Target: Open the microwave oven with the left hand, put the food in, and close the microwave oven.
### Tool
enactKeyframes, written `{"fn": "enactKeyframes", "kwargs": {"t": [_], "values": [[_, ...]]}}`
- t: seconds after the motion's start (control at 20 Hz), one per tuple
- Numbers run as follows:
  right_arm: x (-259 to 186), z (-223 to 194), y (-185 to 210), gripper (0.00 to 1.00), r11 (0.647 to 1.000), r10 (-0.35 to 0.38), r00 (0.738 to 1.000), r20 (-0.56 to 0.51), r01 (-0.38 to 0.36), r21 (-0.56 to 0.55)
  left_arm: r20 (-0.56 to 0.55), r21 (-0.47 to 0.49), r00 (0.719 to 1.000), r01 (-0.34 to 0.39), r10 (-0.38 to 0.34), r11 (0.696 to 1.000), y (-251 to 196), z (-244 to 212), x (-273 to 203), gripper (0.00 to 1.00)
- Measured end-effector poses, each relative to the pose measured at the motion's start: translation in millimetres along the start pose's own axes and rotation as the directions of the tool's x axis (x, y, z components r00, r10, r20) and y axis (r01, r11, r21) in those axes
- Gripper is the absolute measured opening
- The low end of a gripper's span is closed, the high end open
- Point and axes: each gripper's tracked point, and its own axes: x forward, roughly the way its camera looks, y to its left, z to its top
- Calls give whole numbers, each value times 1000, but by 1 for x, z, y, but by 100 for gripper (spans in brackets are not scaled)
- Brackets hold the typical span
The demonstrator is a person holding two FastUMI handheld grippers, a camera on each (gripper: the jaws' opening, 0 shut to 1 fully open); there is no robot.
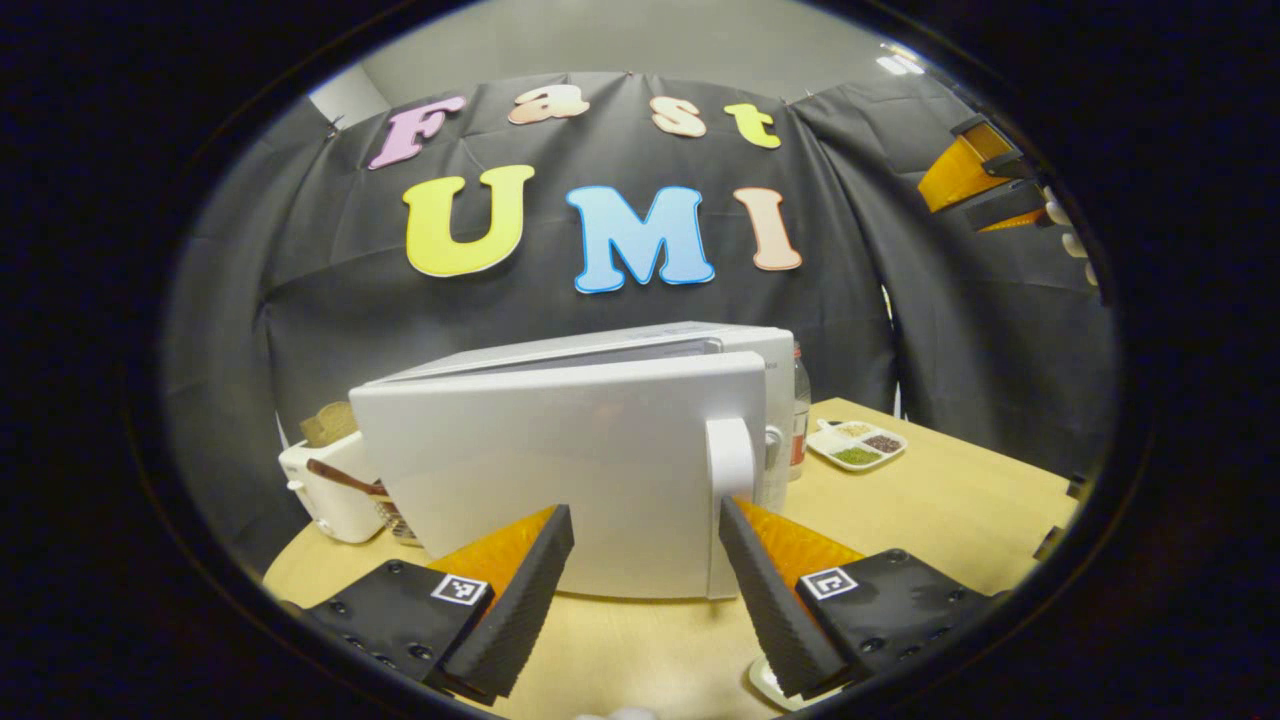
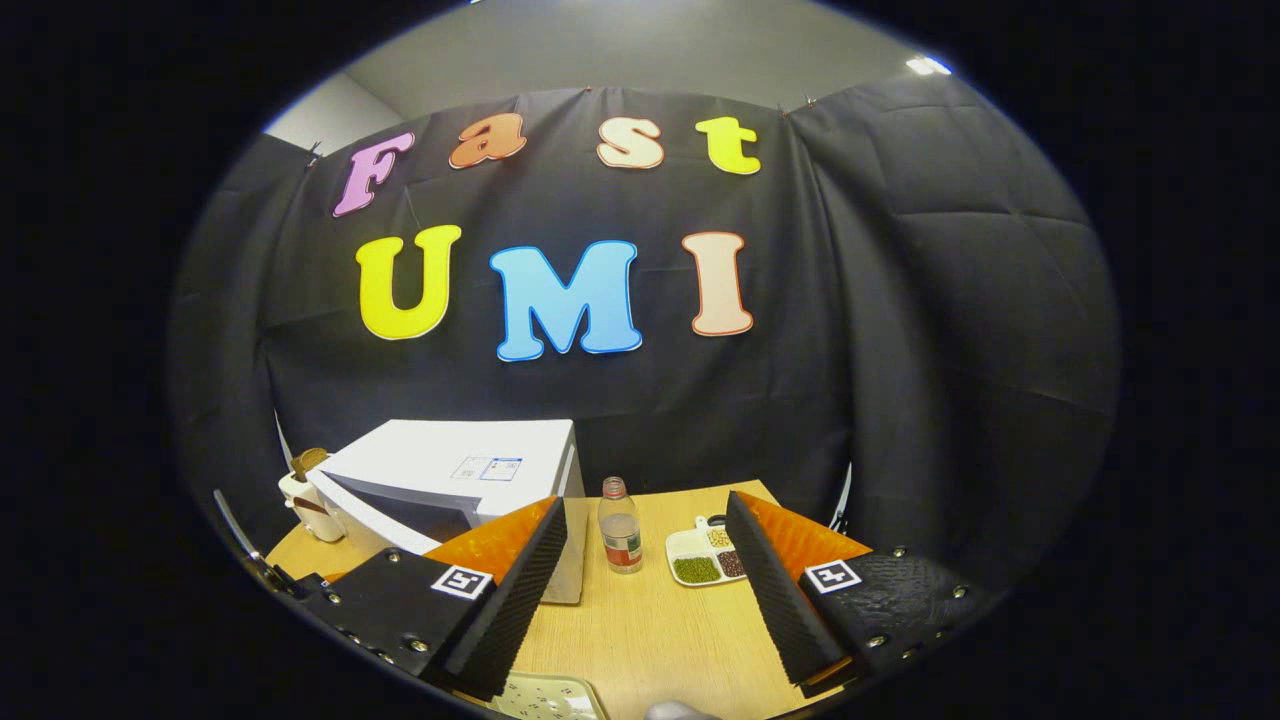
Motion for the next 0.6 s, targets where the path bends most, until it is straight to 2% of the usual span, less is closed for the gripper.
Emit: {"fn": "enactKeyframes", "kwargs": {"t": [0.1, 0.2, 0.25, 0.5, 0.6], "values": [[4, 1, -1, 98, 1000, -2, 1000, -3, 2, -8, 3, 7, 1000, -8, 8, 1000, -5, 1, 18, 94], [5, -1, -2, 98, 1000, -1, 1000, -8, 1, -1, 12, -13, 1000, -16, 17, 1000, -5, 6, 33, 100], [6, -1, -2, 98, 1000, 0, 1000, -11, 0, 2, 14, -19, 1000, -23, 23, 1000, -7, 7, 38, 97], [10, -1, -8, 98, 1000, -12, 1000, -20, 12, -1, 8, -27, 999, -54, 54, 998, -7, 5, 64, 100], [9, -3, -9, 98, 1000, -13, 1000, -23, 12, -9, 7, -38, 999, -35, 35, 999, -14, 6, 67, 98]]}}
